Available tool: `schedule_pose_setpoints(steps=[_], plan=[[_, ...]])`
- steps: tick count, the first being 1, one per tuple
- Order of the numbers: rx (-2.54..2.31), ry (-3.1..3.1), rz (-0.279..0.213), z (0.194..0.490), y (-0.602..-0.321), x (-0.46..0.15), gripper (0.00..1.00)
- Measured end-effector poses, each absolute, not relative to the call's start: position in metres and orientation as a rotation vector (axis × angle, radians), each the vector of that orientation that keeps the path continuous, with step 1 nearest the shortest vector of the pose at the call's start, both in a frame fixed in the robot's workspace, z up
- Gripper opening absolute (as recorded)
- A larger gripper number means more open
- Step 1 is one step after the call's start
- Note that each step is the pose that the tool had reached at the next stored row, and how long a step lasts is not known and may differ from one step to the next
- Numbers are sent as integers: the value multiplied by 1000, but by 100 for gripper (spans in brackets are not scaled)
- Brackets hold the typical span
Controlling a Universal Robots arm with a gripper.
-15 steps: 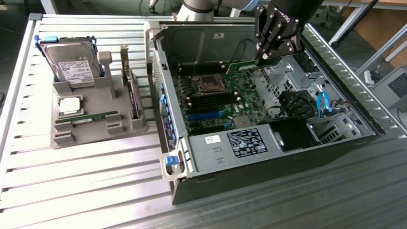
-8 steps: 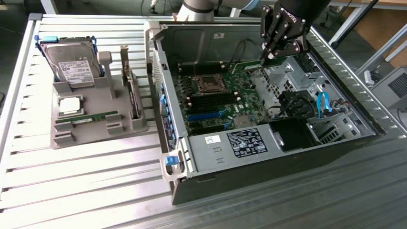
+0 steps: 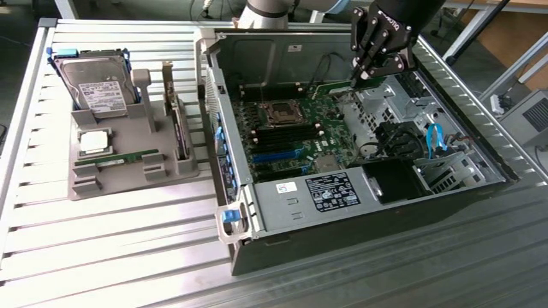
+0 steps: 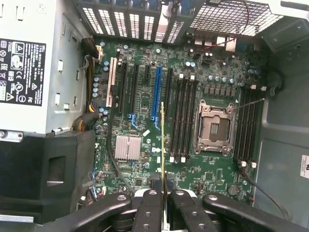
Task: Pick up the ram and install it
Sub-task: 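Insert the ram into the slot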
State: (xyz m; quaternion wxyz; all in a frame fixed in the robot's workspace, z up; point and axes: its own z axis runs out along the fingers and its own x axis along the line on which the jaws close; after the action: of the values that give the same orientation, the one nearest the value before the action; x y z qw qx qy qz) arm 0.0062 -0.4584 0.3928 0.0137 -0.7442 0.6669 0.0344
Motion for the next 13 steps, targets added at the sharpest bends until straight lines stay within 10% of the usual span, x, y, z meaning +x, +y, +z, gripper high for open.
schedule_pose_setpoints(steps=[13], plan=[[-2221, 2176, 105, 388, -451, 5, 12]])
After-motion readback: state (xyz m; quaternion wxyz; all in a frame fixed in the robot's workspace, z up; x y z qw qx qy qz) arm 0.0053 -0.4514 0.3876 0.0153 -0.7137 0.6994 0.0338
